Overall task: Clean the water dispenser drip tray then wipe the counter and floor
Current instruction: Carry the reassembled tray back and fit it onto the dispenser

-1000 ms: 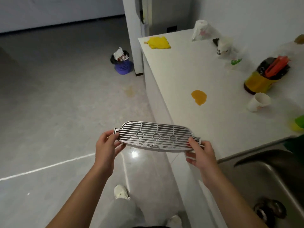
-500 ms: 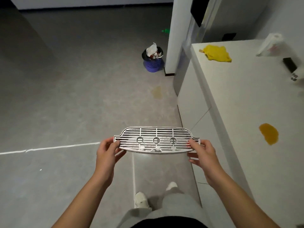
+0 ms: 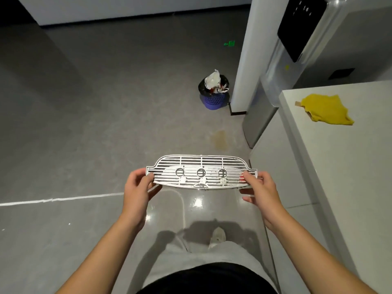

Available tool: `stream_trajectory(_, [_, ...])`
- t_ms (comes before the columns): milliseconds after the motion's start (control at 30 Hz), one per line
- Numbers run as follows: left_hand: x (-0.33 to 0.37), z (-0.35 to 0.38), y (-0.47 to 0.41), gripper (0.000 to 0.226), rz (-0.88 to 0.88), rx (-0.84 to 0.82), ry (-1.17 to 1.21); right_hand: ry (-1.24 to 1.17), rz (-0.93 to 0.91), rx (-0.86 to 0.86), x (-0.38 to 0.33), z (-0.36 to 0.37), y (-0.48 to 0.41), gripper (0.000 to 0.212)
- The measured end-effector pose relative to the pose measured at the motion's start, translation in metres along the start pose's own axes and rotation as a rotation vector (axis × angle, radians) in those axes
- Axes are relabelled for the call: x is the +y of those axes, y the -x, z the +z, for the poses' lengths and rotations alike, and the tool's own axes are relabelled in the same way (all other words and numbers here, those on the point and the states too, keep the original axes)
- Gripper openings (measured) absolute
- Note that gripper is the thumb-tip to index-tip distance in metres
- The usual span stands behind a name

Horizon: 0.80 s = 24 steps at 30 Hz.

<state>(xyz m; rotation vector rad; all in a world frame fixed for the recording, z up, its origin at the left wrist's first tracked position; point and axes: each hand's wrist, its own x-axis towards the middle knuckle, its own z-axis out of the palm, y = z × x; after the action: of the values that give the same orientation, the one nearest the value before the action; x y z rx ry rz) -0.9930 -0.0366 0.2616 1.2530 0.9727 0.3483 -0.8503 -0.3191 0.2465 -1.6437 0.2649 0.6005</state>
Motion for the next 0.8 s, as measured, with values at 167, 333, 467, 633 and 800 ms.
stream_trajectory(167, [0.050, 0.029, -0.097, 0.010, -0.008, -0.021, 0.026, -0.016, -0.018, 0.019, -0.059, 0.040, -0.078, 0.029])
stream_trajectory(333, [0.088, 0.063, -0.222, 0.009, -0.024, -0.118, 0.019, -0.062, -0.017, 0.114, -0.100, 0.088, -0.160, 0.028])
stream_trajectory(467, [0.129, 0.093, -0.314, 0.009, -0.047, -0.243, -0.038, -0.125, 0.022, 0.238, -0.134, 0.122, -0.213, 0.032])
stream_trajectory(633, [0.181, 0.144, -0.406, 0.010, -0.057, -0.370, -0.122, -0.191, 0.050, 0.318, -0.184, 0.144, -0.265, 0.020])
stream_trajectory(800, [0.207, 0.217, -0.477, 0.013, -0.077, -0.493, -0.175, -0.305, 0.048, 0.477, -0.208, 0.141, -0.315, 0.026])
